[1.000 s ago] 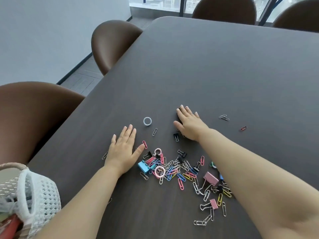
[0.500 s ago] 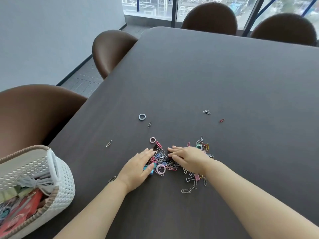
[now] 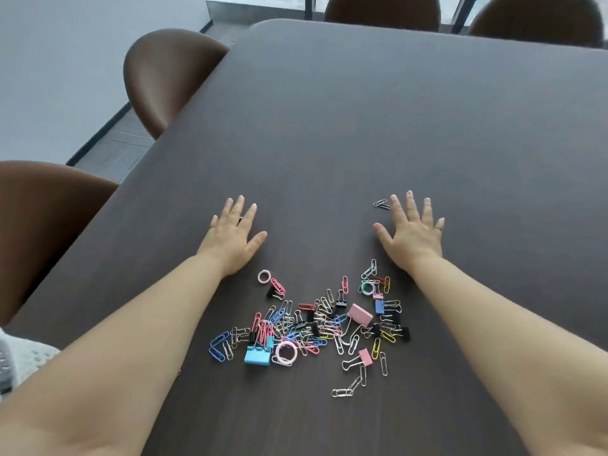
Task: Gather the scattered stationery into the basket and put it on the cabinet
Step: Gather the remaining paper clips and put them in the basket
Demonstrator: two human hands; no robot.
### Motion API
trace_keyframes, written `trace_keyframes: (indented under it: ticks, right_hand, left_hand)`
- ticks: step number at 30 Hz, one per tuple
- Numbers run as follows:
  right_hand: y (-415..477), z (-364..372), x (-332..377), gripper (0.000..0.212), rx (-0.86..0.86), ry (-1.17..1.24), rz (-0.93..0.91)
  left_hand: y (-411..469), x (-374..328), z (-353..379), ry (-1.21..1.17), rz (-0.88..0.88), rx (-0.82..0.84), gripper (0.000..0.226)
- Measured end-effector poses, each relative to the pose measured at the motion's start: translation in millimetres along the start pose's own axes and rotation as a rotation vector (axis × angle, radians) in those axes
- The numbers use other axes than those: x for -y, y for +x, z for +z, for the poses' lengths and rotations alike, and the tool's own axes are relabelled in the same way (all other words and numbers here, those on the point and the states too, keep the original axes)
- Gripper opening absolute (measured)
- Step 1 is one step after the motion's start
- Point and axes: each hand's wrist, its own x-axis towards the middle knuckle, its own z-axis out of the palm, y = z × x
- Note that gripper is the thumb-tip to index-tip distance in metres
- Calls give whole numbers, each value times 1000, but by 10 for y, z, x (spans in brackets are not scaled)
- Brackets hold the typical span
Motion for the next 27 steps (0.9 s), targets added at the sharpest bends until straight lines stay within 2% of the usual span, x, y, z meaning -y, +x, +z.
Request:
trace_keyframes:
  ticks: [2, 6, 10, 12, 13, 15, 17, 18, 20, 24, 27]
  right_hand:
    - [118, 56, -22, 67, 40, -14, -20]
    - [187, 99, 110, 59, 50, -11, -240]
    - [-138, 95, 268, 51, 110, 75, -498]
    - [-441, 96, 264, 49, 162, 119, -571]
    - [-592, 115, 247, 48, 192, 140, -590]
    - [-920, 141, 220, 52, 241, 159, -604]
    - [-1261, 164, 217, 75, 257, 153, -620]
    - [-1419, 188, 217, 87, 265, 140, -626]
    - [-1713, 255, 230, 94, 261, 105, -633]
    - [-2180, 361, 288, 93, 256, 117, -661]
    - [-2278, 313, 363, 83, 218, 261, -604]
  left_hand:
    - [48, -28, 93, 1, 5, 8, 65]
    - [-2, -56, 201, -9, 85, -32, 63]
    - [-261, -145, 209, -299, 169, -17, 67]
    - [-478, -213, 239, -348, 221, 26, 68]
    - [-590, -247, 278, -309, 263, 65, 72]
    - [-836, -288, 361, -234, 336, 121, 98]
    - [-1110, -316, 430, -174, 361, 128, 111]
    - [-1251, -336, 468, -145, 370, 125, 110]
    - [-1554, -374, 522, -111, 374, 127, 106]
    - [-2044, -388, 605, -106, 378, 137, 108]
    - [-2212, -290, 552, -176, 373, 127, 106]
